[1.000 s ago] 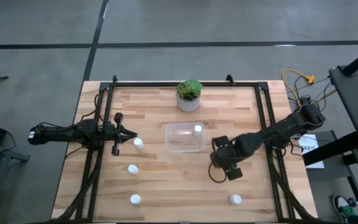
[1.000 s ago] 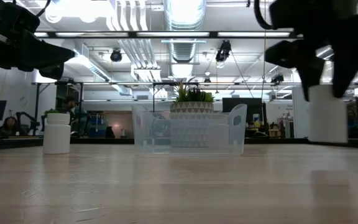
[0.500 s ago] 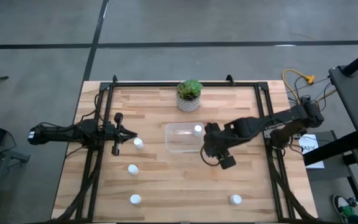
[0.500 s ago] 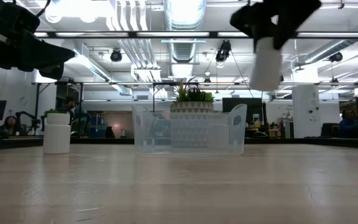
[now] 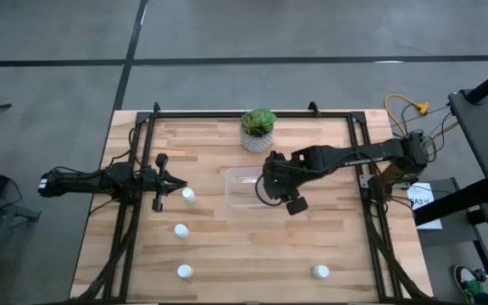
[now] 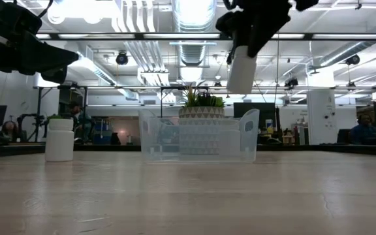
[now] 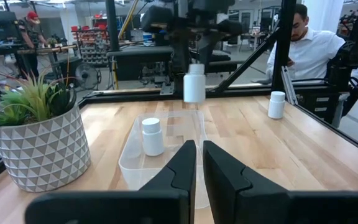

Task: Pick and place pill bottles into a basket
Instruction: Put the white medicine bottle into the transparent bin

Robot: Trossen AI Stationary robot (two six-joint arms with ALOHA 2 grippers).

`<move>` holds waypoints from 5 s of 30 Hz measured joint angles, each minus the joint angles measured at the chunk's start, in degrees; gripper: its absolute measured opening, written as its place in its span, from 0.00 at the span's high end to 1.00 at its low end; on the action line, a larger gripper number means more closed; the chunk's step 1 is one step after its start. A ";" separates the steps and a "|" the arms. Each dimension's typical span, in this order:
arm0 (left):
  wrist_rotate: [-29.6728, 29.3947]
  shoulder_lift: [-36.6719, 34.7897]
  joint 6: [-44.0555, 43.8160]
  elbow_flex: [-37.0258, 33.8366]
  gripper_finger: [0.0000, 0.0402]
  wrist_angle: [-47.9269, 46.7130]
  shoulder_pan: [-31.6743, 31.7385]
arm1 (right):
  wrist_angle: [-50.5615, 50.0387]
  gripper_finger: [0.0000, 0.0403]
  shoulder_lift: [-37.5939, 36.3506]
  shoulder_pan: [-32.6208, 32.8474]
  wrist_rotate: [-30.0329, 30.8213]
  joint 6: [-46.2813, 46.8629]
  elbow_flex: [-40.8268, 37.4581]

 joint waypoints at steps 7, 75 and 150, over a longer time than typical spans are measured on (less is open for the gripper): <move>0.01 0.00 0.00 0.00 0.97 0.01 -0.01 | 0.19 0.63 2.00 -1.62 0.01 -1.83 -0.01; 0.00 0.00 0.00 0.00 0.97 0.02 0.00 | 6.14 0.59 10.49 -4.10 -0.24 -7.40 -4.47; 0.00 -0.02 0.00 0.00 0.97 0.02 -0.01 | 7.95 0.54 19.35 -4.10 -2.12 -6.25 10.28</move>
